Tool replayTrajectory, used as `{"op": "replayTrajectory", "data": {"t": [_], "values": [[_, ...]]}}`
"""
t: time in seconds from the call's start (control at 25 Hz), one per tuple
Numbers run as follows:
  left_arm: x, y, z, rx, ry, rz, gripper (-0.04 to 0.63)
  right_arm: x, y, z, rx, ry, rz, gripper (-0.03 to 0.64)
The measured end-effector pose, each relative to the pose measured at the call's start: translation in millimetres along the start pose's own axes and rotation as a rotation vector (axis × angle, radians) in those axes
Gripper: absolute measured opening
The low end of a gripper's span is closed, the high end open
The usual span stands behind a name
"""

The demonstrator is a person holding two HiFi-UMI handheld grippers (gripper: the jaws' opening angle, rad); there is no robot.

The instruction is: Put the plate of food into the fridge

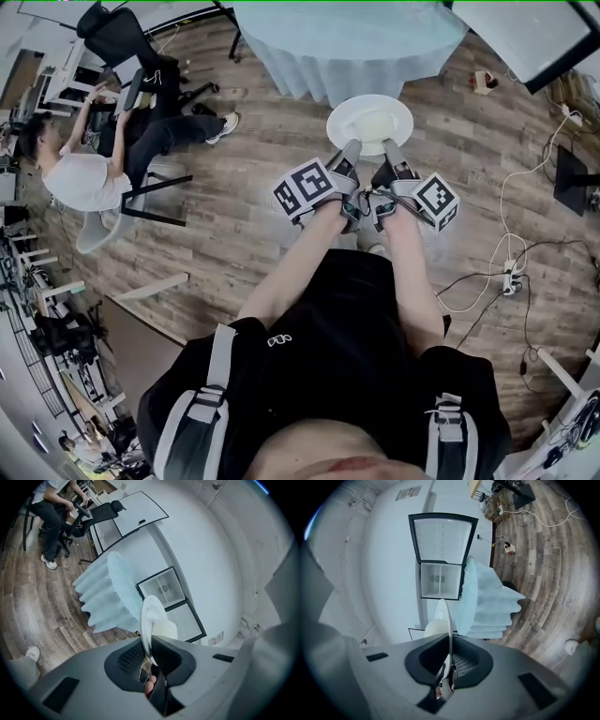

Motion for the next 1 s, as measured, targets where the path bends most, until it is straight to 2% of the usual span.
{"op": "replayTrajectory", "data": {"t": [0.32, 0.52, 0.76, 0.88, 1.0], "values": [[-67.4, 20.9, -10.7, 0.011, -0.001, -0.009, 0.04, 28.2, 60.2, -19.8, -0.011, 0.007, 0.018, 0.025], [-91.7, 33.8, -24.7, 0.022, -0.027, -0.04, 0.037, 40.5, 84.6, -19.1, 0.005, -0.002, 0.05, 0.025], [-93.6, 50.8, -35.6, 0.071, -0.117, -0.087, 0.026, 38.2, 88.3, -18.3, 0.029, -0.058, 0.081, 0.026], [-82.7, 59.4, -32.1, 0.079, -0.13, -0.113, 0.028, 24.1, 83.8, -15.6, 0.062, -0.089, 0.098, 0.026], [-83.4, 76.4, -23.6, 0.087, -0.145, -0.099, 0.026, 7.0, 94.7, -20.3, 0.059, -0.111, 0.093, 0.026]]}}
Point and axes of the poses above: the fingertips, and each gripper's own axes: y forward along the fingers, z to its right, x out of its underside, the point moved 7 cm from there along -y, backward along the fingers, and after that the axes turned 8 degrees about z, right-handed, at the moved point
